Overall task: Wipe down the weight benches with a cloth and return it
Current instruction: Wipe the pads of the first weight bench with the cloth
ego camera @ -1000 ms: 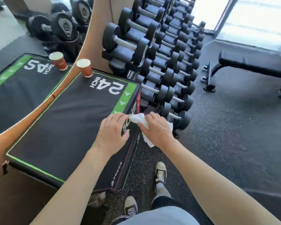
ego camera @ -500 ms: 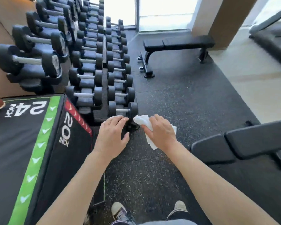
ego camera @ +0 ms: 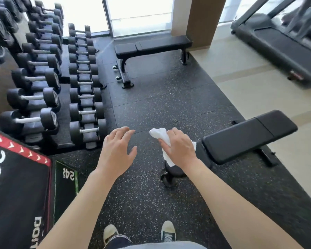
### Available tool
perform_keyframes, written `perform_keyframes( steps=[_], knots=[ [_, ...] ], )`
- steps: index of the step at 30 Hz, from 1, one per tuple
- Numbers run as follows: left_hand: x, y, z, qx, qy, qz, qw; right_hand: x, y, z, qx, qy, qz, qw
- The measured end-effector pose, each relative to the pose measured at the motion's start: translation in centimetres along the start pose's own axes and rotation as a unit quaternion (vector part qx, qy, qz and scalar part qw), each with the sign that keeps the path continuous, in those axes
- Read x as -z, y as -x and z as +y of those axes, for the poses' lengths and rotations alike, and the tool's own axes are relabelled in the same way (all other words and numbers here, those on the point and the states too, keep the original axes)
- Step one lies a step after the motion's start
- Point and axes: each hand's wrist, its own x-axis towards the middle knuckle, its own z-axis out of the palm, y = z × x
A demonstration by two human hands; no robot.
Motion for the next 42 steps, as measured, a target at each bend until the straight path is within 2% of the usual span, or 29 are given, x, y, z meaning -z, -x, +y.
perform_keyframes(
  steps=[6,21,29,36,42],
  knots=[
    [-2.5,-4.0,5.2,-0.036,0.001,-0.027,0.999,2.0,0.4,5.6,-0.043,0.005,0.024,0.999],
    [-8.8,-14.5,10.5,-0.114,0.055,-0.092,0.988,5.2,-1.5,14.3,-0.157,0.052,0.022,0.986],
    [-10.9,-17.3,13.2,-0.069,0.043,-0.064,0.995,5.7,-4.2,19.9,-0.118,0.031,-0.004,0.993],
    [-15.0,-16.2,18.7,0.046,0.025,-0.031,0.998,4.5,-4.8,27.8,-0.03,-0.024,-0.04,0.998],
    [-19.7,-13.5,22.2,0.125,0.021,-0.025,0.992,1.4,-3.2,32.4,0.008,-0.075,-0.076,0.994]
  ],
)
